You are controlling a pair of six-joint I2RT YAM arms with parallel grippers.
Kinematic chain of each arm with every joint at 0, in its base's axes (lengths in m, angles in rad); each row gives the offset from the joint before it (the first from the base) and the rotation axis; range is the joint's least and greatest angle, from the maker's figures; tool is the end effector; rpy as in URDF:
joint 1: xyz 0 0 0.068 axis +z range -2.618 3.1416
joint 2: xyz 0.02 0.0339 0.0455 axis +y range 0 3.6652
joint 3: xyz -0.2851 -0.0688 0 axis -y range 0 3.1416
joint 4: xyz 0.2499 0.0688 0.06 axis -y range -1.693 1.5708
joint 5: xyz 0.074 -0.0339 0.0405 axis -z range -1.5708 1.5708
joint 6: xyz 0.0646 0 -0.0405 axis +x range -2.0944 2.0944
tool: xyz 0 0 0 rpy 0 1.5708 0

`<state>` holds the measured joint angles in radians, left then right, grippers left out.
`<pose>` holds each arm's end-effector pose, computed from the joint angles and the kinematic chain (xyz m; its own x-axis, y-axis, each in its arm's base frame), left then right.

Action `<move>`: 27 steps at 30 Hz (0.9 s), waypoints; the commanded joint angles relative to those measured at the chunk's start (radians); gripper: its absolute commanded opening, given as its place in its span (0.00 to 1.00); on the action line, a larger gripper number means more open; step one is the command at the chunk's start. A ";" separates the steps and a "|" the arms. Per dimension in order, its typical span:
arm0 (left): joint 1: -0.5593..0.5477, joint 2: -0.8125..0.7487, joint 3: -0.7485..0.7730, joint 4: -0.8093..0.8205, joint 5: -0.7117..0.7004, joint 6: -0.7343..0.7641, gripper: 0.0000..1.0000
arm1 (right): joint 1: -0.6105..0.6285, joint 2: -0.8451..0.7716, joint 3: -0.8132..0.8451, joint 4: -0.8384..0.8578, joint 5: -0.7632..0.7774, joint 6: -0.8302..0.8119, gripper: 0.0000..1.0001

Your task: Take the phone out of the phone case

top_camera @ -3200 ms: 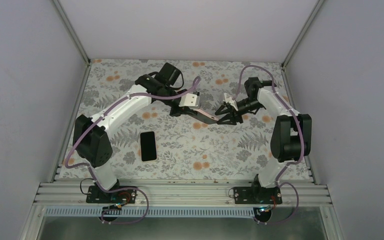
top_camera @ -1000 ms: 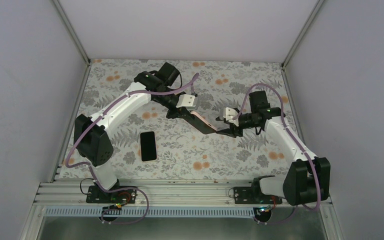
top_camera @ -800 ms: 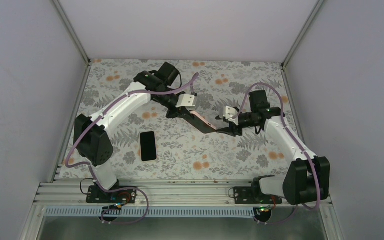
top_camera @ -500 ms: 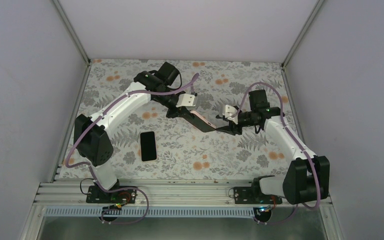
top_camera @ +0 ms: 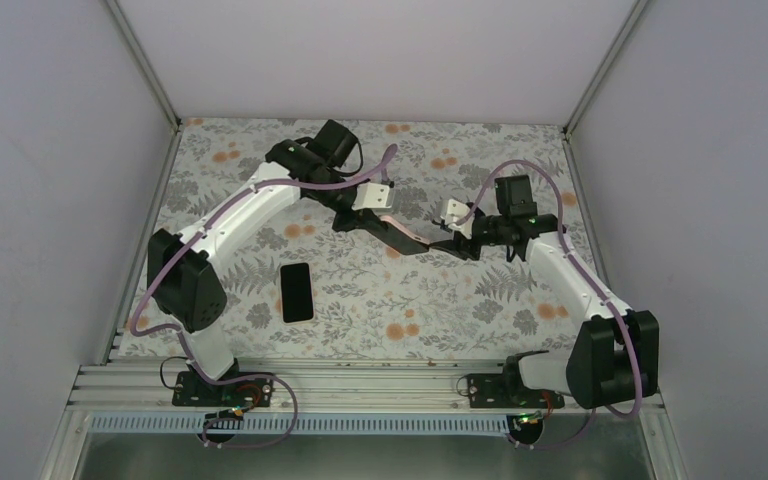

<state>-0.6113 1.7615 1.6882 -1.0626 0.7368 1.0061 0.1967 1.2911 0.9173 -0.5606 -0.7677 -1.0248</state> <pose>0.2855 -0.2531 0.3245 0.1575 0.6536 -0.7402 0.9789 -0.2021 0.0298 0.2535 0.0963 0.2552 0.0565 -0.6157 -0.7859 -0.9573 0.1902 -0.2179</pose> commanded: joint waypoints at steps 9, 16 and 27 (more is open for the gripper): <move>-0.026 0.038 0.064 -0.030 0.375 -0.025 0.06 | 0.078 -0.025 -0.029 0.234 0.042 0.096 0.56; -0.012 0.080 0.111 -0.072 0.480 -0.021 0.06 | 0.102 -0.061 -0.052 0.367 0.116 0.192 0.56; 0.066 0.135 0.183 -0.168 0.617 0.043 0.06 | 0.112 0.021 0.074 0.202 -0.124 0.203 0.53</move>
<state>-0.5308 1.8832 1.8103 -1.1576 1.0046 0.9909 0.2821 1.2644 0.8890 -0.4057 -0.7155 -0.8398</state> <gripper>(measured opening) 0.128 0.550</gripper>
